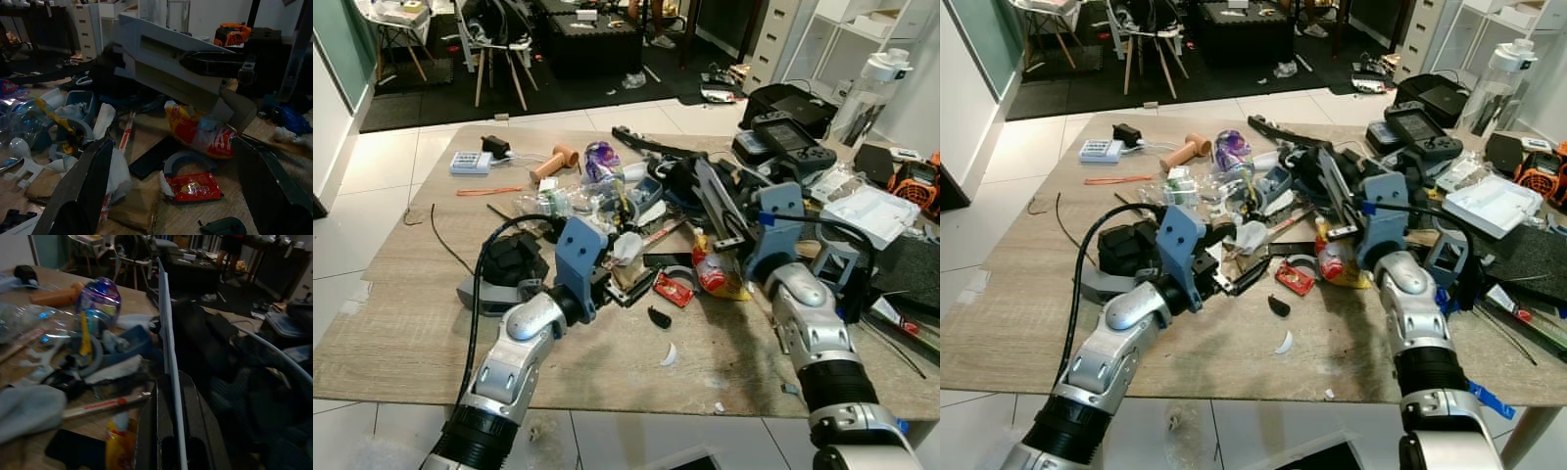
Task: Picking trash to rubbish bin
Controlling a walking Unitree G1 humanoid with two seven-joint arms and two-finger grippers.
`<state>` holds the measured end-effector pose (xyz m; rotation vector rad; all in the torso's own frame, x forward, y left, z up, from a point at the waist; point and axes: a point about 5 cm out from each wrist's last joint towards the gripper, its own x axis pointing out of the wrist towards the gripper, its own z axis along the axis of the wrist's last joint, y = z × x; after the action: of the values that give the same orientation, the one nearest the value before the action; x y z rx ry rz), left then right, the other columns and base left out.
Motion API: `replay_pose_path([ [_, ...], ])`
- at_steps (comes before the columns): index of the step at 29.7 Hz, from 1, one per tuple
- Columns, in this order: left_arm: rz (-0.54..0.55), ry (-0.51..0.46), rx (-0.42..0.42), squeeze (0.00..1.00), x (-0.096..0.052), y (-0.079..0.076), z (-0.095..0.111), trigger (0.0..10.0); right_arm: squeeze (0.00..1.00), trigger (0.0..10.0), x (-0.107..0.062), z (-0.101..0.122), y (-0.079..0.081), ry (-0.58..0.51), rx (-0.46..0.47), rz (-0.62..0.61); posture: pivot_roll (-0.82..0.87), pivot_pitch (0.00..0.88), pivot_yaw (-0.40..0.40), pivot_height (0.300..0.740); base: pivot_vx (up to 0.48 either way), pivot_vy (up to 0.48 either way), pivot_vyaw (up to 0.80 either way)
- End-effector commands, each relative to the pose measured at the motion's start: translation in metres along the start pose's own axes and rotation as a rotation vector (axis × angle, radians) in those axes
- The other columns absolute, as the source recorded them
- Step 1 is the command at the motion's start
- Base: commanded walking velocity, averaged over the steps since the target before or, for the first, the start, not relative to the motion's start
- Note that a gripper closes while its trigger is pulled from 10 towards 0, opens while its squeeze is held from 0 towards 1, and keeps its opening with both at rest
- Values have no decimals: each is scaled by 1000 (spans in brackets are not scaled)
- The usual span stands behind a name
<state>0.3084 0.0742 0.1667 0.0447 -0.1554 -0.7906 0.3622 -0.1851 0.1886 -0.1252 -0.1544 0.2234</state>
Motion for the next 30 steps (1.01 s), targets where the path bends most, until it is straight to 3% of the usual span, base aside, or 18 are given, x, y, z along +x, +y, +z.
replay_pose_path([
  [1,1,3,-12,0,-2,2,-2,10000,0,10000,-2,-3,8,21,42,15,-121,74,-39,740,0,0,0],
  [7,-2,9,-6,0,-7,7,-2,10000,0,10000,-2,3,21,-3,68,59,-117,66,-43,740,0,0,0],
  [11,61,-25,1,0,-9,17,4,10000,0,10000,-2,23,20,-133,84,37,-110,58,-47,740,0,0,0],
  [15,118,-62,-16,0,-9,22,10,10000,0,10000,-2,32,22,-166,113,68,-107,51,-49,740,0,0,0],
  [16,143,-84,-32,0,-8,24,13,10000,0,10000,-2,33,24,-144,168,86,-104,46,-52,740,0,0,0],
  [19,173,-120,-68,0,-7,25,17,10000,0,10000,-4,43,14,-203,180,-4,-100,39,-52,740,0,0,0],
  [23,181,-122,-65,0,-7,24,17,10000,0,10000,-6,45,11,-227,173,-22,-99,40,-50,740,0,0,0],
  [27,269,-88,-43,0,-8,29,13,10000,0,10000,-12,44,16,-237,18,-18,-98,42,-46,740,0,0,0],
  [30,308,-99,-41,0,-9,31,14,10000,0,10000,-15,44,20,-256,-17,-17,-99,43,-46,740,0,0,0],
])
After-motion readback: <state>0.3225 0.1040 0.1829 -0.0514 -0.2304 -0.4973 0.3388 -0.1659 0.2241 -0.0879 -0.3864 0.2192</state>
